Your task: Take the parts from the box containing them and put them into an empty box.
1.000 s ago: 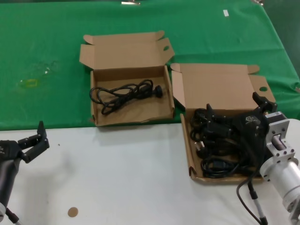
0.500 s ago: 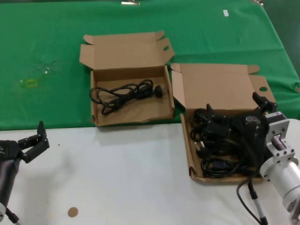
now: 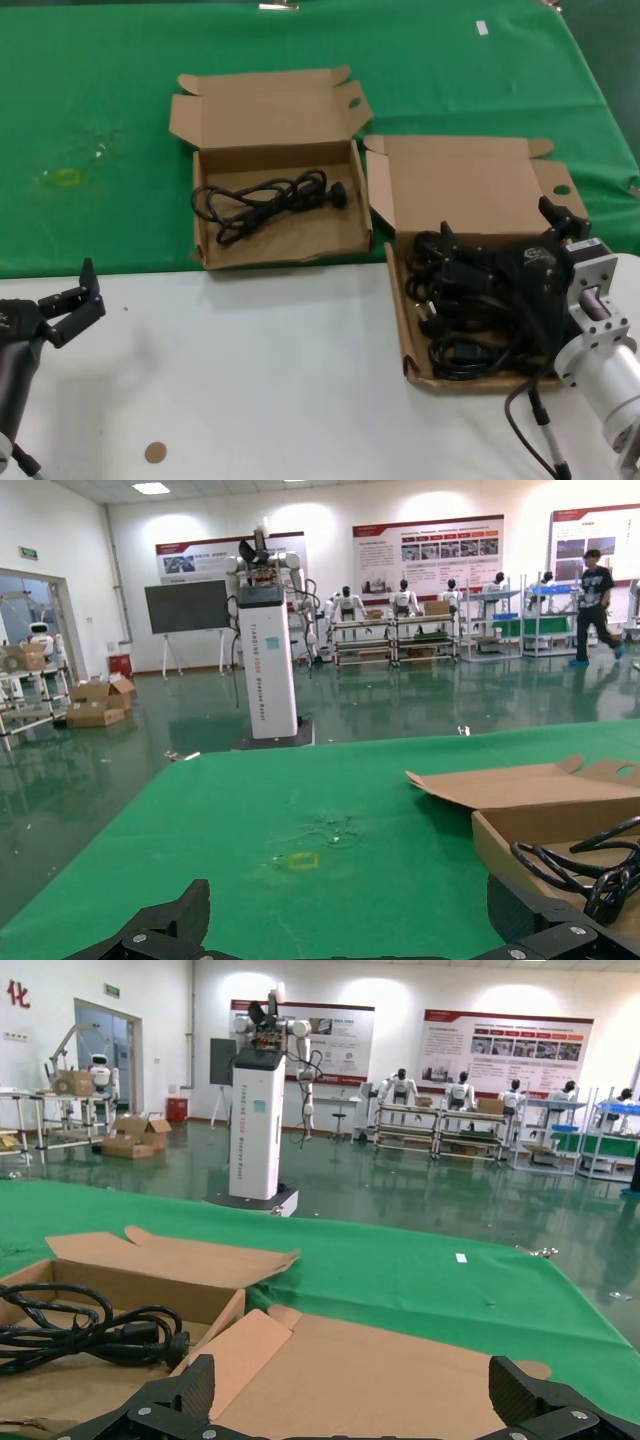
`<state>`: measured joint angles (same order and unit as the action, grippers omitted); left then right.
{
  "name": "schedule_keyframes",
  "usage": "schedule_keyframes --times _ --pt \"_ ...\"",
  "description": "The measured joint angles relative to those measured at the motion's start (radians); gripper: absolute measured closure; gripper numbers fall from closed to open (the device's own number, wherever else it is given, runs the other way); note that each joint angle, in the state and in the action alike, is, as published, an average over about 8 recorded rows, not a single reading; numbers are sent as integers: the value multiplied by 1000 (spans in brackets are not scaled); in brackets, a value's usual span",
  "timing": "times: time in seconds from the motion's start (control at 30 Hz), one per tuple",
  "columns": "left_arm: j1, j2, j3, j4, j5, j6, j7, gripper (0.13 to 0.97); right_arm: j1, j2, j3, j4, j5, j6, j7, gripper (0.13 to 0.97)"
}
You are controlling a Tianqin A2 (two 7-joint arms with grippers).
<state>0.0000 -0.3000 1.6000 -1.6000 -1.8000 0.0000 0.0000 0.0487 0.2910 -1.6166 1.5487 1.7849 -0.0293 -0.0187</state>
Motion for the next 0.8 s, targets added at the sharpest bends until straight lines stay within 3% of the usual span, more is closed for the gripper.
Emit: schedule_keyframes --times 0.8 --pt "0 0 0 0 0 0 0 132 0 0 0 0 0 0 0 129"
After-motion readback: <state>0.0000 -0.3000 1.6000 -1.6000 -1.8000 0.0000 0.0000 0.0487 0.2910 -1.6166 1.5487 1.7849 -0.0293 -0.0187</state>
